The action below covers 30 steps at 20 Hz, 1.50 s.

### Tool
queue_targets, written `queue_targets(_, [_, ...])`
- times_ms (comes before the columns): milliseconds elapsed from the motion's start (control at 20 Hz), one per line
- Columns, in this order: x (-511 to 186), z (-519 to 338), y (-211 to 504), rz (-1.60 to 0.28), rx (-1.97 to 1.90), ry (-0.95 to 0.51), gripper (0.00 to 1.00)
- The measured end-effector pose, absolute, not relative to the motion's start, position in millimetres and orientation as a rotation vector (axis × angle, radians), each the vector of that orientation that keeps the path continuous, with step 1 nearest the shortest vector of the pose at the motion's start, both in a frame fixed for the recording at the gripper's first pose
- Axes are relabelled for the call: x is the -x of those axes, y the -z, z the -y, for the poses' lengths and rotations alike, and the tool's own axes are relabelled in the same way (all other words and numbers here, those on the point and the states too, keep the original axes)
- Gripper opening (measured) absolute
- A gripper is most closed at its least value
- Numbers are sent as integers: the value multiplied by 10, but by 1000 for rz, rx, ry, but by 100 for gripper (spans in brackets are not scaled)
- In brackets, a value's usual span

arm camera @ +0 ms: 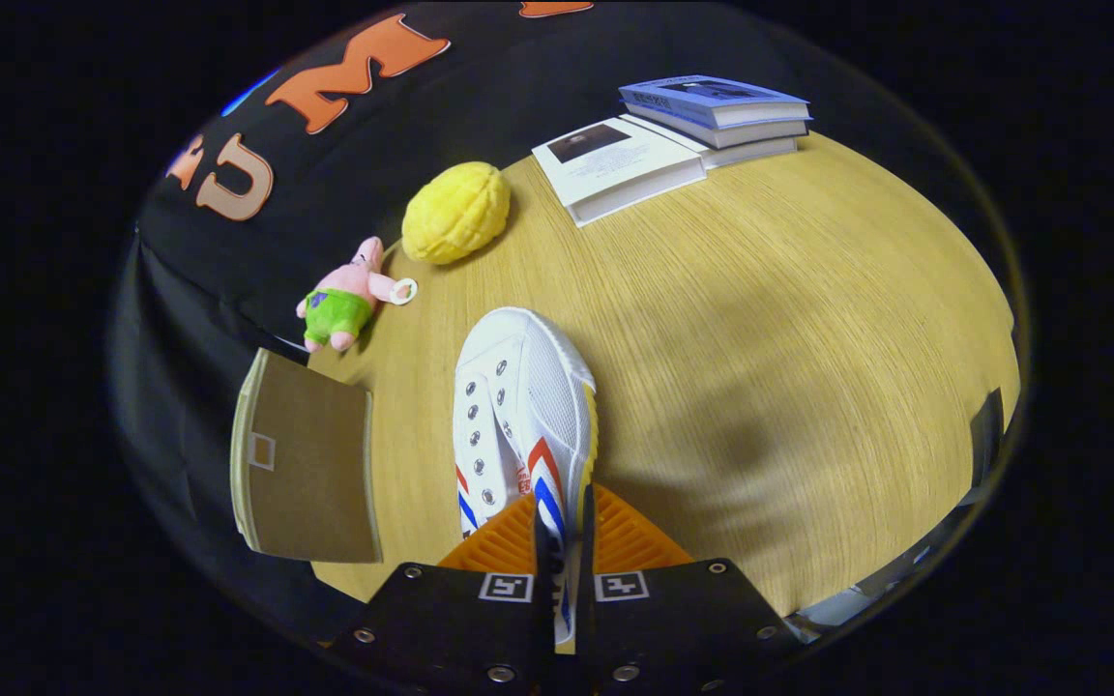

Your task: Open the storage box then place both shoes into the box .Put the left shoe in first, then the right shoe, with the right side of both shoes facing outward in a uniform manner.

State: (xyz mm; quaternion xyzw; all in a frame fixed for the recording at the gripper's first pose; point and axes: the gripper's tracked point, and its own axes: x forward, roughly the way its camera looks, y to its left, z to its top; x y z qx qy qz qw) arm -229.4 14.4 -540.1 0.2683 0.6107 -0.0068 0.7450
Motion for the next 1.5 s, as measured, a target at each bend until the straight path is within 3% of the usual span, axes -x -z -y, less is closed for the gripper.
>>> queue_targets(300, [1707, -545, 4805, -1274, -609, -44, 8])
queue_targets(750, [1175, -1875, 4097, -1260, -552, -304, 8])
queue_targets(1100, [1084, -2851, 4069, -1278, -470, -483, 8])
queue_targets(1500, [1225, -3343, 4341, -1340, -354, -501, 10])
